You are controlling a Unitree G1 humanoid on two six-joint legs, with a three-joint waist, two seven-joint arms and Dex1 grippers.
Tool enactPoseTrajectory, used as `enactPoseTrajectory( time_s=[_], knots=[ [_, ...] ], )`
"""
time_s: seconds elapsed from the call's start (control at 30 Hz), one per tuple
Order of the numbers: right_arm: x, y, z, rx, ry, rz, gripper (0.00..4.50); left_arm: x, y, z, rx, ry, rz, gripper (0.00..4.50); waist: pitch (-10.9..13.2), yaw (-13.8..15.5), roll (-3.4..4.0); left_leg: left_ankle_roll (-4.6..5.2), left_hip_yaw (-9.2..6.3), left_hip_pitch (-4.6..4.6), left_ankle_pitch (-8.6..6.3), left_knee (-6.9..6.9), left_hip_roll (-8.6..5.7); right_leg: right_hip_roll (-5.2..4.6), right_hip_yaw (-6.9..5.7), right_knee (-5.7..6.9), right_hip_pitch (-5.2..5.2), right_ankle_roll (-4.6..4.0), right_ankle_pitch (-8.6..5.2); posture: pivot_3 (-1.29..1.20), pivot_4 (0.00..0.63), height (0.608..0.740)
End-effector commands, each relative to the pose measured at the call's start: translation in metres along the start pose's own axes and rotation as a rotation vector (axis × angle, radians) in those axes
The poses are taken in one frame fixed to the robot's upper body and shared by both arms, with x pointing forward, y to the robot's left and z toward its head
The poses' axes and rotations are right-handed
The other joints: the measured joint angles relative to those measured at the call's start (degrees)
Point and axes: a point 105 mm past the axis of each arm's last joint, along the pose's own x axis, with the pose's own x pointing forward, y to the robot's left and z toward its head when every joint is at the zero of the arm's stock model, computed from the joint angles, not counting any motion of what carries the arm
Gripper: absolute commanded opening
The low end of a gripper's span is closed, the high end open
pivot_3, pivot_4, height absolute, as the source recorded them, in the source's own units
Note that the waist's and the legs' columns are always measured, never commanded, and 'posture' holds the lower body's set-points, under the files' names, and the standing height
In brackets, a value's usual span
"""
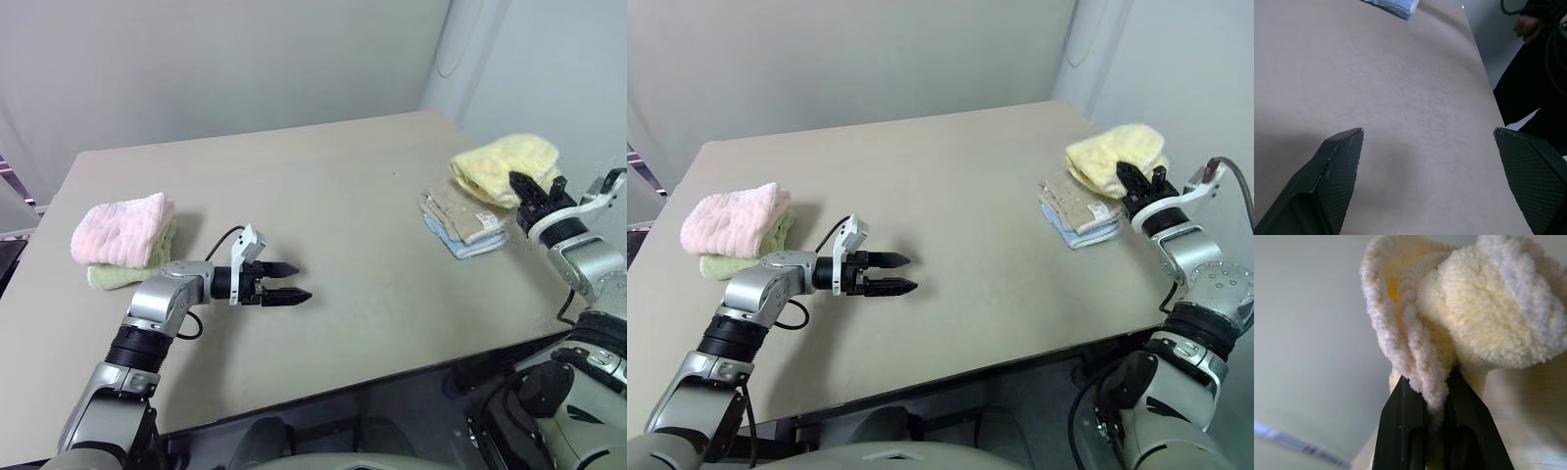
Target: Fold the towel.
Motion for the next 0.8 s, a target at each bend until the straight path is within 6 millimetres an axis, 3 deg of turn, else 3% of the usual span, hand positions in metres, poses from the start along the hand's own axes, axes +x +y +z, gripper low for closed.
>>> enactPoseTrajectory(
  time_s=[0.03,0.2,0.43,0.53,0.8],
  knots=[
    [0.008,-0.002,0.013,-0.046,-0.063,-0.005,0.00,0.000,-0.001,0.008,0.047,-0.017,-0.002,4.50,0.0,-0.1,0.00,0.00,0.02,0.02,0.00,0.00,0.04,0.06,0.03,0.00,0.00,0.01,0.00,0.00,0.000,0.740],
    [0.018,-0.004,0.014,-0.022,-0.078,0.001,0.00,0.000,-0.002,0.006,0.035,-0.021,0.008,4.50,0.0,-0.1,0.03,0.00,0.15,0.11,0.00,-0.01,0.07,0.11,0.21,0.06,0.00,0.02,0.01,0.00,0.000,0.740],
    [0.027,0.031,0.015,-0.036,-0.082,0.127,0.00,-0.003,-0.002,0.004,0.024,-0.029,0.024,4.50,0.0,0.0,0.02,0.02,0.69,0.26,-0.01,-0.01,0.08,0.10,0.78,0.02,-0.03,0.24,0.14,0.00,0.000,0.740],
    [0.032,0.038,0.006,-0.022,-0.061,0.148,0.00,-0.003,-0.002,0.002,0.021,-0.029,0.030,4.50,0.0,0.0,0.02,0.05,0.82,0.32,-0.03,0.00,0.08,0.09,0.95,0.00,-0.04,0.32,0.19,0.00,0.000,0.740],
    [0.037,-0.005,-0.032,0.082,-0.012,-0.030,0.00,-0.007,0.002,-0.006,0.017,-0.001,0.055,4.50,0.0,-0.1,0.01,0.05,0.95,0.50,-0.03,-0.07,0.13,0.10,1.07,0.03,-0.02,0.31,0.20,0.00,0.000,0.740]
  ],
)
